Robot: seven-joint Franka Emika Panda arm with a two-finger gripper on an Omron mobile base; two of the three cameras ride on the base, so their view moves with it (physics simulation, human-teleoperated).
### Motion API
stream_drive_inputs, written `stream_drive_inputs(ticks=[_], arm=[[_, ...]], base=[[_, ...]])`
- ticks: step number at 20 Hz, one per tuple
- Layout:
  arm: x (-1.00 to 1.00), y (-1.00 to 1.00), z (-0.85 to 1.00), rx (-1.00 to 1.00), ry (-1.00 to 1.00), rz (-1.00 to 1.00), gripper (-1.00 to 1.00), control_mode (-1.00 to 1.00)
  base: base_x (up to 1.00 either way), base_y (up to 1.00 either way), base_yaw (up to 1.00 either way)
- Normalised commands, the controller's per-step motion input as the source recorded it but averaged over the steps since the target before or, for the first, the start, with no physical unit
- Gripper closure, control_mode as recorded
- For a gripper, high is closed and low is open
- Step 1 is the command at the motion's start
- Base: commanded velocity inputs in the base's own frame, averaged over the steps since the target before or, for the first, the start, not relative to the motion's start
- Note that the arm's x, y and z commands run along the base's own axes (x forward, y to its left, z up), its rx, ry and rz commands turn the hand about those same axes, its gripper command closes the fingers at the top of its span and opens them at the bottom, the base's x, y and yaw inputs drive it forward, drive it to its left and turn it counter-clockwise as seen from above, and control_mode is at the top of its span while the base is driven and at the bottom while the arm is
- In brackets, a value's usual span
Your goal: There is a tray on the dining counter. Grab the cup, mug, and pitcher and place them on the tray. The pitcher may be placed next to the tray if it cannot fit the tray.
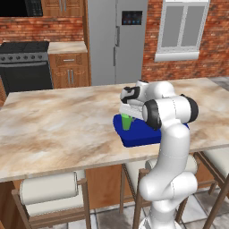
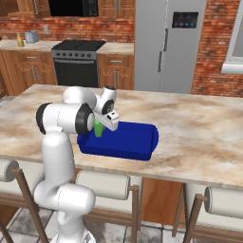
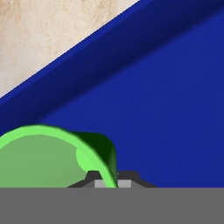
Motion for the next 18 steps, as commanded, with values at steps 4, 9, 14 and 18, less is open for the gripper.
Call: stream_drive_inputs(ticks=[4,9,14,18], arm=[[0.0,0.0,0.0,0.0,0.0,0.0,1.0,-1.0],[0.0,0.0,0.0,0.0,0.0,0.0,1.0,-1.0],[0.0,0.0,0.0,0.0,0.0,0.0,1.0,-1.0],[0.0,0.0,0.0,0.0,0.0,0.0,-1.0,-1.0]], base=[[0.0,0.0,0.0],[0.0,0.0,0.0],[0.0,0.0,0.0],[0.0,0.0,0.0]])
